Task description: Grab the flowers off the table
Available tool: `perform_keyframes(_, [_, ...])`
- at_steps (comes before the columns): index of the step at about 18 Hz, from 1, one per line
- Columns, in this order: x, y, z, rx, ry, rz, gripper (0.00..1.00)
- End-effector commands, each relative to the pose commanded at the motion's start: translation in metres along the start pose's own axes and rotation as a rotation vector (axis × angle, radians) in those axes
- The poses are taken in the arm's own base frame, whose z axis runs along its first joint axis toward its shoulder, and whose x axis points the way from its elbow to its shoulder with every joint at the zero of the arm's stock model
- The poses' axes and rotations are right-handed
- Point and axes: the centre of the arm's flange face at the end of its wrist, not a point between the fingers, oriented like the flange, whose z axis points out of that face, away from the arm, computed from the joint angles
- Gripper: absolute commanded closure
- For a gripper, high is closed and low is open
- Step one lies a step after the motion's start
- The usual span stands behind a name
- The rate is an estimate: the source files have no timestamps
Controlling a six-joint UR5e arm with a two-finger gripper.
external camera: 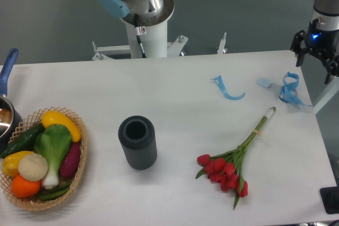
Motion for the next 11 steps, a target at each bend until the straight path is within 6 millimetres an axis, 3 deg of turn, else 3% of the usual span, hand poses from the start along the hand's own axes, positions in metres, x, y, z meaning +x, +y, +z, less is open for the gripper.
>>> perform_keyframes(5, [0.000, -0.002, 0.002, 0.001, 0.000, -0.008, 0.00])
perform_keyframes(11, [0.001, -0.014, 0.017, 0.035, 0.017, 0.000, 0.00])
